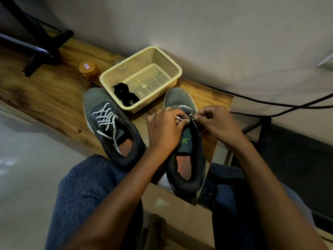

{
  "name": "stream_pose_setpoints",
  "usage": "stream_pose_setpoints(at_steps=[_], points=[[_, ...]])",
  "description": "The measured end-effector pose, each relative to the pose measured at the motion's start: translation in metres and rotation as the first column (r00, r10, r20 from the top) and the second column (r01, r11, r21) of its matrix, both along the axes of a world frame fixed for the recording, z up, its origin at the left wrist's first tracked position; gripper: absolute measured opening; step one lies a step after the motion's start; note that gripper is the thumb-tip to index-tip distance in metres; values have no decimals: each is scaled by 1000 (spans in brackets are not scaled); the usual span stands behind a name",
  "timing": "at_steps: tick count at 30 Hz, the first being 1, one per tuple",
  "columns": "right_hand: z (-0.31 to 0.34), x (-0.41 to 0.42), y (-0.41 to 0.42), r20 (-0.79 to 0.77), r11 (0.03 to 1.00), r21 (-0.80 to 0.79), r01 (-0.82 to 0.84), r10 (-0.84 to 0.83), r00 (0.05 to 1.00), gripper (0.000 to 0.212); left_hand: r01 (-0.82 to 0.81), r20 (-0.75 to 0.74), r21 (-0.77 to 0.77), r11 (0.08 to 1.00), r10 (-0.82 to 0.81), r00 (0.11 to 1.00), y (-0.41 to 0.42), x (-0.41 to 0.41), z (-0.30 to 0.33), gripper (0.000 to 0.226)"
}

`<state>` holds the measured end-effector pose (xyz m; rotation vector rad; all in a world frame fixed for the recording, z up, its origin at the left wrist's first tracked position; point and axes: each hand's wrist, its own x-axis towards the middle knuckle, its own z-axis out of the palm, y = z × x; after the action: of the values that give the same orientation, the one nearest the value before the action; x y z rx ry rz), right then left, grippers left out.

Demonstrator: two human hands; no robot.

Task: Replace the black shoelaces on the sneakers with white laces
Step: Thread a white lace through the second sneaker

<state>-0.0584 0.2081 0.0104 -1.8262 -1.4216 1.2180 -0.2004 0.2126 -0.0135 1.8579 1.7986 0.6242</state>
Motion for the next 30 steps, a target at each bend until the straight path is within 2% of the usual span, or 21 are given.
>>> stream_pose_setpoints(at_steps=[3,7,10,14,16,18,20,22,24,26,27,28,30], points=[[-3,-2,1,-41,999,-31,31,-32,999,9,15,-67,33,999,-12,998,0,-1,1,9],[-6,-6,1,47,1000,-23,14,-13,999,11,30,-99,70,997,-23,995,-1,-3,3,12],[-4,-4,2,-85,989,-80,125,-132,988,13,32,-116,83,996,-22,993,1,-5,4,18],[3,-3,6,-227,942,-79,327,-336,914,11,27,-128,102,994,-14,992,4,-8,6,22],[5,-3,8,-324,906,-47,420,-412,852,12,10,-130,106,994,3,992,5,-9,8,24],[5,0,11,-488,844,-78,530,-496,718,15,-11,-133,119,993,27,991,7,-11,10,26],[5,7,13,-618,758,-102,644,-556,557,16,-28,-151,120,992,46,987,9,-13,10,29],[6,16,13,-656,634,5,773,-582,481,13,-40,-161,108,993,57,985,9,-13,10,32],[10,22,10,-627,496,225,839,-586,514,17,-48,-161,98,994,63,985,9,-13,10,34],[13,26,7,-561,450,408,794,-563,607,16,-57,-164,91,994,71,984,10,-14,8,37],[13,27,6,-501,480,460,747,-554,665,14,-59,-164,90,994,74,984,10,-15,8,39],[12,28,4,-394,552,494,672,-547,739,11,-60,-161,80,995,72,984,10,-15,8,42],[7,29,3,-33,794,453,405,-439,898,15,-55,-135,33,998,59,989,10,-15,10,48]])
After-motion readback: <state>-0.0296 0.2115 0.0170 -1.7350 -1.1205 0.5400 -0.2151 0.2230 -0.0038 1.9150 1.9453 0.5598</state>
